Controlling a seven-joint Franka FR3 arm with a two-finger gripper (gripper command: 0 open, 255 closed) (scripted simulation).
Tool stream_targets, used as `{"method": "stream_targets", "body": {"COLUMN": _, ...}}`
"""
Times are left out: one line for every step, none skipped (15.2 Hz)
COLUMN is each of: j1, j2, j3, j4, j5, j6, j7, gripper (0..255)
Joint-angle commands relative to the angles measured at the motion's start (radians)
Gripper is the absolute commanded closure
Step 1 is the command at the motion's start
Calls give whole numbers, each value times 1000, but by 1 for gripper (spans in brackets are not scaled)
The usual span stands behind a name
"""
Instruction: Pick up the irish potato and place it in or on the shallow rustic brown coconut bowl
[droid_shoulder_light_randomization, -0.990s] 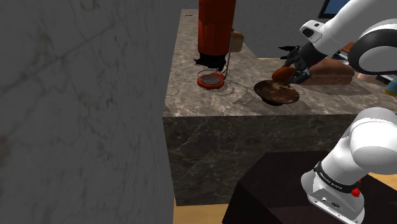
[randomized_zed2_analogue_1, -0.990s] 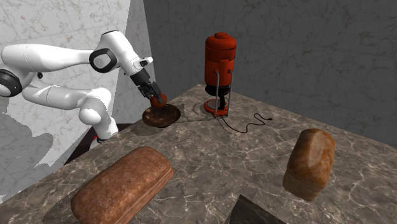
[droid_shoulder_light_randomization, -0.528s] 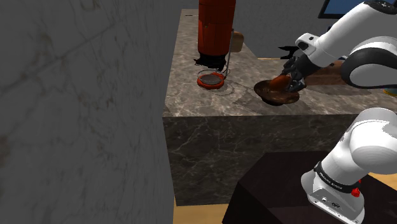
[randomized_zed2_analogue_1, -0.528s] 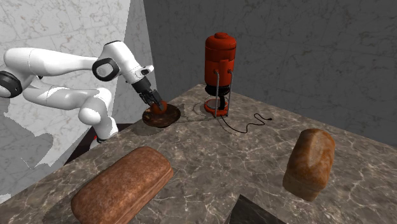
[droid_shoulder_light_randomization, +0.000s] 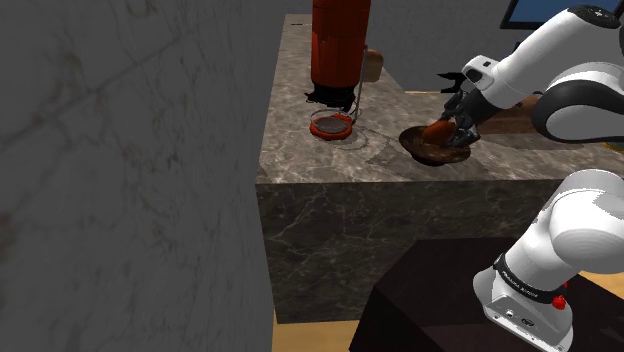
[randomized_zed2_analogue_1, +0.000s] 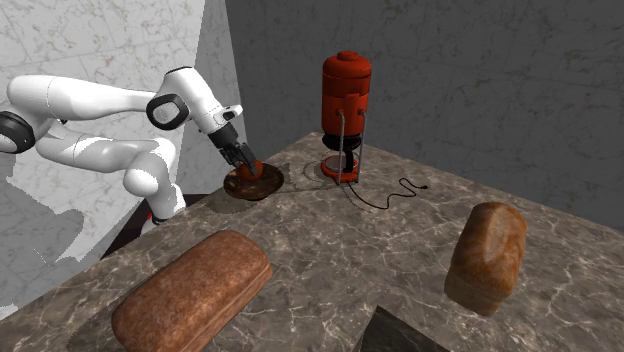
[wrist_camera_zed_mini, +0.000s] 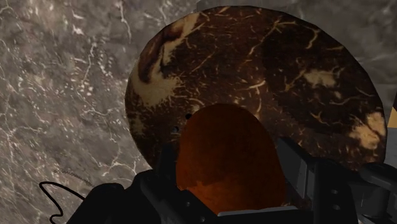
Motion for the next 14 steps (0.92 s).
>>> {"method": "stream_targets", "body": {"j1": 0, "j2": 0, "j3": 0, "j4": 0, "j5": 0, "j6": 0, "j7": 0, "gripper": 0}}
{"method": "stream_targets", "body": {"j1": 0, "j2": 0, "j3": 0, "j4": 0, "j5": 0, "j6": 0, "j7": 0, "gripper": 0}}
{"method": "stream_targets", "body": {"j1": 0, "j2": 0, "j3": 0, "j4": 0, "j5": 0, "j6": 0, "j7": 0, "gripper": 0}}
{"method": "stream_targets", "body": {"j1": 0, "j2": 0, "j3": 0, "j4": 0, "j5": 0, "j6": 0, "j7": 0, "gripper": 0}}
{"method": "stream_targets", "body": {"j1": 0, "j2": 0, "j3": 0, "j4": 0, "j5": 0, "j6": 0, "j7": 0, "gripper": 0}}
{"method": "stream_targets", "body": {"j1": 0, "j2": 0, "j3": 0, "j4": 0, "j5": 0, "j6": 0, "j7": 0, "gripper": 0}}
{"method": "stream_targets", "body": {"j1": 8, "j2": -28, "j3": 13, "j4": 19, "j5": 15, "j6": -48, "j7": -3, "gripper": 0}}
{"method": "stream_targets", "body": {"j1": 16, "j2": -53, "j3": 27, "j4": 40, "j5": 30, "j6": -94, "j7": -7, "gripper": 0}}
{"method": "stream_targets", "body": {"j1": 23, "j2": -74, "j3": 40, "j4": 63, "j5": 43, "j6": -139, "j7": -9, "gripper": 0}}
{"method": "stream_targets", "body": {"j1": 28, "j2": -88, "j3": 51, "j4": 82, "j5": 54, "j6": -172, "j7": -12, "gripper": 0}}
{"method": "stream_targets", "body": {"j1": 28, "j2": -88, "j3": 50, "j4": 82, "j5": 54, "j6": -172, "j7": -11, "gripper": 0}}
{"method": "stream_targets", "body": {"j1": 28, "j2": -88, "j3": 51, "j4": 82, "j5": 54, "j6": -172, "j7": -12, "gripper": 0}}
{"method": "stream_targets", "body": {"j1": 28, "j2": -88, "j3": 51, "j4": 82, "j5": 54, "j6": -172, "j7": -11, "gripper": 0}}
{"method": "stream_targets", "body": {"j1": 28, "j2": -88, "j3": 51, "j4": 82, "j5": 54, "j6": -172, "j7": -11, "gripper": 0}}
